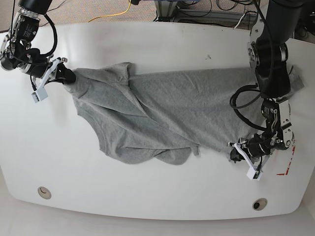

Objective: Layout the t-shirt on the table in an organized manner, then fold the t-shirt properly
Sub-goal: 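Grasp the shirt edge with the left gripper near the red mark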

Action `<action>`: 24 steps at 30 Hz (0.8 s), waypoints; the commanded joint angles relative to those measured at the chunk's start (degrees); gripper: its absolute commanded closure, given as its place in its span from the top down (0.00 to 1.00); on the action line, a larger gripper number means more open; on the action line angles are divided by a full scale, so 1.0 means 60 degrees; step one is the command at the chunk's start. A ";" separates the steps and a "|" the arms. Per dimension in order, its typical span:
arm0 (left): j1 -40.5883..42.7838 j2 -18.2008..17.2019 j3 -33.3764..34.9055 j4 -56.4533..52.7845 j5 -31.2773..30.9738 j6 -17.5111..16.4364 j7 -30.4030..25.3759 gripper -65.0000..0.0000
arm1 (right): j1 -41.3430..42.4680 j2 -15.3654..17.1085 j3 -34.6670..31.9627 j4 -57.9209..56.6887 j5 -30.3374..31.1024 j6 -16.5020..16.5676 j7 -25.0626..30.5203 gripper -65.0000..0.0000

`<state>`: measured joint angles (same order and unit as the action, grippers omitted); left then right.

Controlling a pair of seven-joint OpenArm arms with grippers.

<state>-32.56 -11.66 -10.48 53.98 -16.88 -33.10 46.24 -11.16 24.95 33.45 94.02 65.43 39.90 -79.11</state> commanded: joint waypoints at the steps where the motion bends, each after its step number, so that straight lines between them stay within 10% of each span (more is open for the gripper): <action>1: -0.0193 -0.0101 -0.0019 0.0901 -0.0373 -0.0058 0.0242 0.00 | 0.0109 0.0040 0.0102 0.0162 0.0209 0.0017 0.0167 0.00; 24: 0.1389 -0.0438 -0.0458 0.6220 -0.2190 -0.0073 0.3173 0.00 | 0.0534 0.0010 0.0102 0.0177 0.0223 0.0017 0.0167 0.00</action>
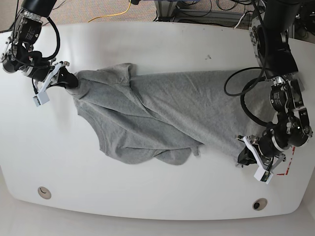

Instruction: Layout the t-shirt on the table in an organized manner, then fold the t-shirt properly

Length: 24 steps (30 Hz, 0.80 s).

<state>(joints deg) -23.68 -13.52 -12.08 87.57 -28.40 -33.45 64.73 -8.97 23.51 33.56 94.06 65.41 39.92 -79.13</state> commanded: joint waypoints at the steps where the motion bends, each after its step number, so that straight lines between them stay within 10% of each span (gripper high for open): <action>1: 0.0028 -0.0201 -0.0339 0.0958 -0.0387 -0.0073 0.0369 0.00 | 0.0228 0.0251 0.0084 0.0169 0.0227 0.0013 0.0171 0.00; 6: 0.0379 -0.0641 -0.0647 0.2335 -0.0841 -0.1091 0.1234 0.00 | 0.0536 0.0251 0.0084 0.0155 0.0212 0.0013 0.0171 0.00; 24: 0.1932 -0.2340 -0.1804 0.4240 -0.3669 -0.1091 0.2545 0.00 | 0.0961 0.0265 0.0055 0.0125 0.0198 0.0013 0.0171 0.00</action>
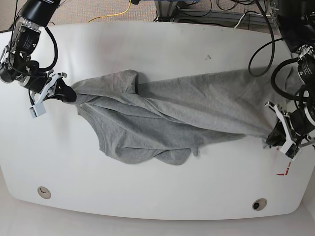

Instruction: Layout the t-shirt on the table in an organized manner, then fold the t-shirt properly

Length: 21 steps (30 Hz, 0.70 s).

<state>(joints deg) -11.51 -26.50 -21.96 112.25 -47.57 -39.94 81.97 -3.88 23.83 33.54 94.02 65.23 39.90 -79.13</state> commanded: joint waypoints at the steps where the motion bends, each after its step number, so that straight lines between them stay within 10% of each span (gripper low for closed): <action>1: 0.0064 -0.0176 -0.0319 0.0127 -0.0665 -0.0009 -0.0329 0.00 | 0.0112 0.0211 0.0058 0.0133 0.0227 0.0017 0.0171 0.00; 21: -0.2382 0.0190 -0.0407 0.0083 -0.0167 -0.0009 -0.0329 0.00 | 0.2676 0.0767 0.0044 -0.0644 0.0227 0.0017 0.0171 0.00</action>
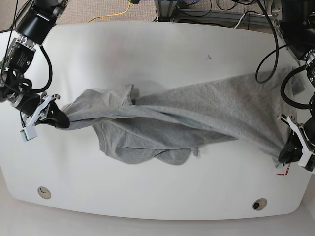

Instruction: Layout the t-shirt on the table in an organized manner, then fold the t-shirt properly

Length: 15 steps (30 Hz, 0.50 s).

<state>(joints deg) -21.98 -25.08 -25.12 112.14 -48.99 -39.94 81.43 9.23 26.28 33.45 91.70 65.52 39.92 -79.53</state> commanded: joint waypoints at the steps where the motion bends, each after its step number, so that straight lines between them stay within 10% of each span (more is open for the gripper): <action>1: -0.0960 -0.0047 0.0297 0.0102 0.0231 -0.0009 -0.0238 0.00 | 0.0754 0.0462 0.0058 -0.0492 0.0194 0.0013 0.0236 0.00; 15: -0.4491 0.0642 0.1176 -0.1481 0.1550 -0.0009 -0.0238 0.00 | 0.4461 0.1766 -0.1070 -0.2661 0.0194 0.0013 0.0236 0.00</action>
<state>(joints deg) -44.56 -20.95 -17.93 105.03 -40.21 -39.97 81.52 32.05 34.22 26.98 76.25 65.56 39.92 -79.53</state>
